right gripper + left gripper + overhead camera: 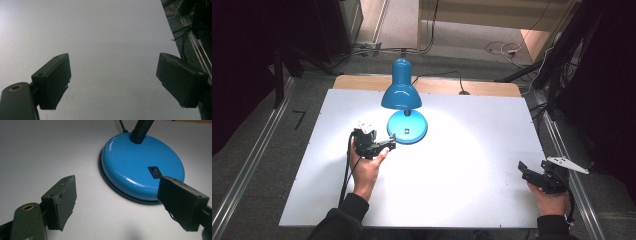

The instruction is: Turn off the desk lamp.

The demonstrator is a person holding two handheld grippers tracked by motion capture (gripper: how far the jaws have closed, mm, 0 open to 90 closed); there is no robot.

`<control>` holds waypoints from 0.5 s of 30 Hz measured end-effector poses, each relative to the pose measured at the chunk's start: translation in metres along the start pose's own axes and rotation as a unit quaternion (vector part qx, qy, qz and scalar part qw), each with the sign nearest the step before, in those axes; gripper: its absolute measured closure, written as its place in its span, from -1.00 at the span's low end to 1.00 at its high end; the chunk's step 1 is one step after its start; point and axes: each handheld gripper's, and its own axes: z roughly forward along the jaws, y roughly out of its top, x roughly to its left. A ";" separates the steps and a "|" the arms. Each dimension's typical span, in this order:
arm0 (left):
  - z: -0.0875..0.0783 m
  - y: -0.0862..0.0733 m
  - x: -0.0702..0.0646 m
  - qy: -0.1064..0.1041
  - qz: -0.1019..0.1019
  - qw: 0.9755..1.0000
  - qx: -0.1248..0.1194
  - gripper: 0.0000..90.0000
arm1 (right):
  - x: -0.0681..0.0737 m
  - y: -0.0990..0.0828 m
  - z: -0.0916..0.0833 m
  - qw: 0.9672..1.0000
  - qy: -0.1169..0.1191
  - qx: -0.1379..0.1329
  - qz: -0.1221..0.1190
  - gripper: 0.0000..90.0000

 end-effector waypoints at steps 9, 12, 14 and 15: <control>0.004 0.006 -0.001 -0.002 0.004 1.000 -0.010 -0.48 | -0.001 0.000 0.000 1.000 -0.001 0.000 0.001 -0.75; 0.006 0.007 -0.002 -0.003 0.005 1.000 -0.009 -0.46 | -0.001 0.000 0.000 1.000 -0.001 0.000 0.000 -0.75; 0.008 0.009 -0.004 -0.005 0.004 1.000 -0.011 -0.46 | -0.001 0.000 0.000 1.000 -0.001 0.000 0.000 -0.75; 0.008 0.009 -0.004 -0.005 0.004 1.000 -0.011 -0.45 | -0.001 0.000 0.000 1.000 -0.001 0.000 0.000 -0.75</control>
